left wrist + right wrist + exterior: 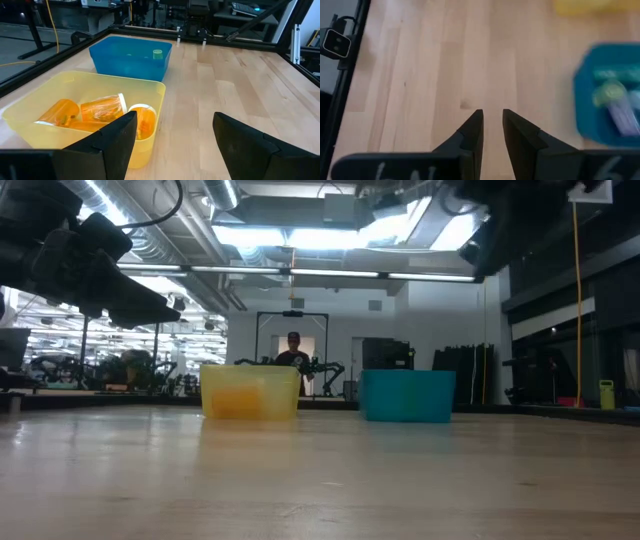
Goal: Pick and place medicine bottles into bin by pill shape (circle, oval)
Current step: Return to Home Position
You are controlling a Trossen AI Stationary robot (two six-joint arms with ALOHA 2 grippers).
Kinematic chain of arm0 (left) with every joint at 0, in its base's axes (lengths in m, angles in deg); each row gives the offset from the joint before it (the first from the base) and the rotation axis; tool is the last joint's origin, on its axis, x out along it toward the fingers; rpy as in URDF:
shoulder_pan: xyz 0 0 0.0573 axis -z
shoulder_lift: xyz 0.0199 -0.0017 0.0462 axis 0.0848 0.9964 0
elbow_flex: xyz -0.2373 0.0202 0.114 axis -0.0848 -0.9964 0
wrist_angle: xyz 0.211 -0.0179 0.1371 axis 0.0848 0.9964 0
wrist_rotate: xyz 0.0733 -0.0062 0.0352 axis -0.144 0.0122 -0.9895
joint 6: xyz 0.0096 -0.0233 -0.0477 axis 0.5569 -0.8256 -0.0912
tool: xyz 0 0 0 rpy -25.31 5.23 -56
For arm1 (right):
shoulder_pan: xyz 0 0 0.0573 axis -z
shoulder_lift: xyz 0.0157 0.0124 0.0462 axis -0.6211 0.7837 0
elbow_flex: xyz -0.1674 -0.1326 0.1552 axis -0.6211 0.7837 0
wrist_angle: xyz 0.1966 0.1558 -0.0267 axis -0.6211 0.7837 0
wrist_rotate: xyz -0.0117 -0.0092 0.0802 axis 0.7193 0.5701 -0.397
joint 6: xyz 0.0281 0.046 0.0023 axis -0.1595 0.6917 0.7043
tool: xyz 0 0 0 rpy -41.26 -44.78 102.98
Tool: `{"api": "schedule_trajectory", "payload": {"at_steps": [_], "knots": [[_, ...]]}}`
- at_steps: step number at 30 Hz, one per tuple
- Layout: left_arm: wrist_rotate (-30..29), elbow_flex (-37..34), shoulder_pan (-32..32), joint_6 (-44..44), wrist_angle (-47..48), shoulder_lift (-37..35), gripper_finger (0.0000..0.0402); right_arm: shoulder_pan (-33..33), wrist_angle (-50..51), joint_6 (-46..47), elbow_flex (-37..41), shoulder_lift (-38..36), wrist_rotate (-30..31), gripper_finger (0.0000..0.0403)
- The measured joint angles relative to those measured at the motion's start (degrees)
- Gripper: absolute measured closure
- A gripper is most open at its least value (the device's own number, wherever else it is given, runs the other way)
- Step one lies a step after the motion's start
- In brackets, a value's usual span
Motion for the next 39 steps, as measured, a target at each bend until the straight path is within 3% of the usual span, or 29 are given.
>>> {"api": "schedule_trajectory", "payload": {"at_steps": [6,11,21,25,37,39], "knots": [[0.0,0.0,0.0,0.0,0.0,0.0,0.0147,1.8,-6.0,0.0,8.5,-15.7,0.1,0.0328],[0.0,0.0,0.0,0.0,0.0,0.0,0.0147,2.5,-12.8,0.0,13.8,-23.8,0.0,0.0328],[0.0,0.0,0.0,0.0,0.0,0.0,0.0147,2.7,-41.6,0.0,34.5,-38.0,0.0,0.0328],[0.0,0.0,0.0,0.0,0.0,0.0,0.0147,2.0,-41.6,0.0,40.3,-46.0,0.0,0.0328],[0.0,0.0,0.0,0.0,0.0,0.0,0.0146,1.2,-41.4,-0.2,45.3,-66.6,0.0,0.0328],[0.0,0.0,0.0,0.0,0.0,0.0,0.0146,1.2,-42.6,-0.2,46.0,-66.4,0.0,0.0328]]}}
